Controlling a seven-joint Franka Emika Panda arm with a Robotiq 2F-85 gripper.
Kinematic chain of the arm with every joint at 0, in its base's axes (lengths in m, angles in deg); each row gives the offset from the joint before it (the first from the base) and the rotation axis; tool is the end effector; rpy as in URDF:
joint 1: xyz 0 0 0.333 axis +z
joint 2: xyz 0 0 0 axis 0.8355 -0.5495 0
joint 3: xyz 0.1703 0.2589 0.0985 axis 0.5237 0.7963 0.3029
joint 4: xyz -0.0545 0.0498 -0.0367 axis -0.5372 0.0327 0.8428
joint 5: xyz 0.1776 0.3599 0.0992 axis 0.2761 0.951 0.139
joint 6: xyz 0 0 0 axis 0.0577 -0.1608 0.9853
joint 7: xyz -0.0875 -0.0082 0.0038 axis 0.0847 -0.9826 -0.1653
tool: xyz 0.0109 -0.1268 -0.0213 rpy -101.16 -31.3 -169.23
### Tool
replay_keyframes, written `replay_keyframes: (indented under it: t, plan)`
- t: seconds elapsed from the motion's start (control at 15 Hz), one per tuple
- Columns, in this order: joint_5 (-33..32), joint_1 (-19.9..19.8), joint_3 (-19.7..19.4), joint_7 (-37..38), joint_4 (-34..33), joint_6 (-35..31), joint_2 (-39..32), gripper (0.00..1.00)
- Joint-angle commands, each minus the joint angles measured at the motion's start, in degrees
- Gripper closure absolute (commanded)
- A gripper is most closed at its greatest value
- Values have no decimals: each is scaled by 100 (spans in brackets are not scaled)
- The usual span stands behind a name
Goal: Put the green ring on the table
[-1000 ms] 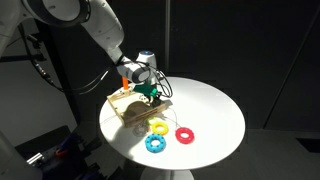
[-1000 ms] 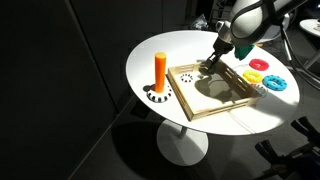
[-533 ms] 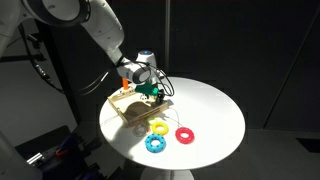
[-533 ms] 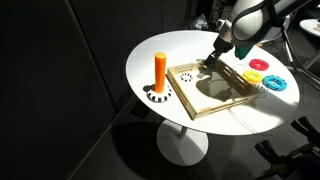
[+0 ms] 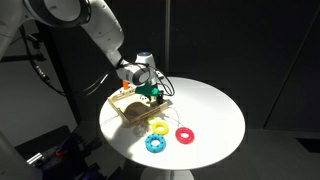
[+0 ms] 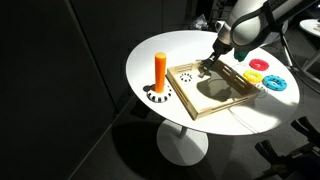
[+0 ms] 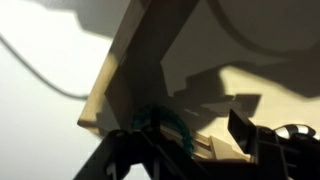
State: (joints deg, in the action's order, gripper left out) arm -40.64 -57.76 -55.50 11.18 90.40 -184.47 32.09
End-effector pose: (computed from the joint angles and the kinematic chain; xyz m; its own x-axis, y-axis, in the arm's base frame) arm 0.6609 0.0653 0.1167 0.8805 0.4066 0.2436 0.4121 -0.9106 0.0305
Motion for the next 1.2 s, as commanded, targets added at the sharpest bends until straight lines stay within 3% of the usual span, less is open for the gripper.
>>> replay_keyframes:
  t: [0.0, 0.33, 1.13]
  plan:
    - [-223, 124, -142, 161, 24, -139, 8, 60]
    - [-342, 196, -210, 174, 55, -186, 52, 97]
    - [256, -618, 694, -198, 182, 588, 733, 98]
